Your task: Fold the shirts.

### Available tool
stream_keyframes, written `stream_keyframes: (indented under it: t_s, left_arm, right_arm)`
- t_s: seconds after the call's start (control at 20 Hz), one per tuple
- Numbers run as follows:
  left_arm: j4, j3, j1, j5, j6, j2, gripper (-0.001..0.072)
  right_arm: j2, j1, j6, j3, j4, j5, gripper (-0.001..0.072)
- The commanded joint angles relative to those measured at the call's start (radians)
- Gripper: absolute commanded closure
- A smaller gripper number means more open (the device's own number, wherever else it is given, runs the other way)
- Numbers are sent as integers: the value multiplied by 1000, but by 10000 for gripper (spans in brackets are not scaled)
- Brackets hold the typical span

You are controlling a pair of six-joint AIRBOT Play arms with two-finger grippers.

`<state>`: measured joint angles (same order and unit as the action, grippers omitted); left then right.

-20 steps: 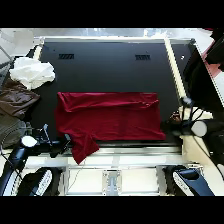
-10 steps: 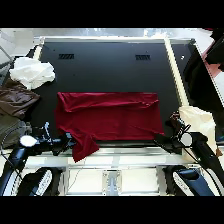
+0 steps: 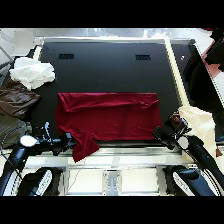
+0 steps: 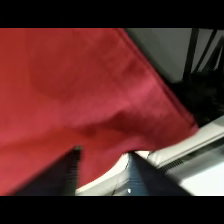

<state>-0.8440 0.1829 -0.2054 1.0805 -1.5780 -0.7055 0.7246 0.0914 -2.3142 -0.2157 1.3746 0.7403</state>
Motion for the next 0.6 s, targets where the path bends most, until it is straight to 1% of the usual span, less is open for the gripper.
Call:
stream_keyframes:
  t_s: [0.0,0.1,0.15,0.25,0.4,0.45,0.5,0.55]
  left_arm:
    - [0,1,0,4,0,1,689]
    - [1,3,0,21,0,1,689]
    - [12,7,0,38,1,3,689]
    - [15,35,-1,64,0,43,690]
    - [14,121,-2,65,-15,193,691]
    - [6,159,-2,60,-24,245,692]
    - [-13,190,-2,51,-68,282,692]
    - [-35,219,-2,49,-90,302,693]
  right_arm:
    - [58,0,-33,5,-10,-2,700]
    - [39,0,0,-22,-5,16,696]
    - [16,0,41,-59,7,40,696]
    - [-43,0,92,-163,79,135,696]
    - [-123,0,179,-329,184,305,697]
    - [-140,0,192,-371,211,333,696]
    - [-145,0,200,-399,220,336,697]
    - [-139,0,218,-418,217,330,696]
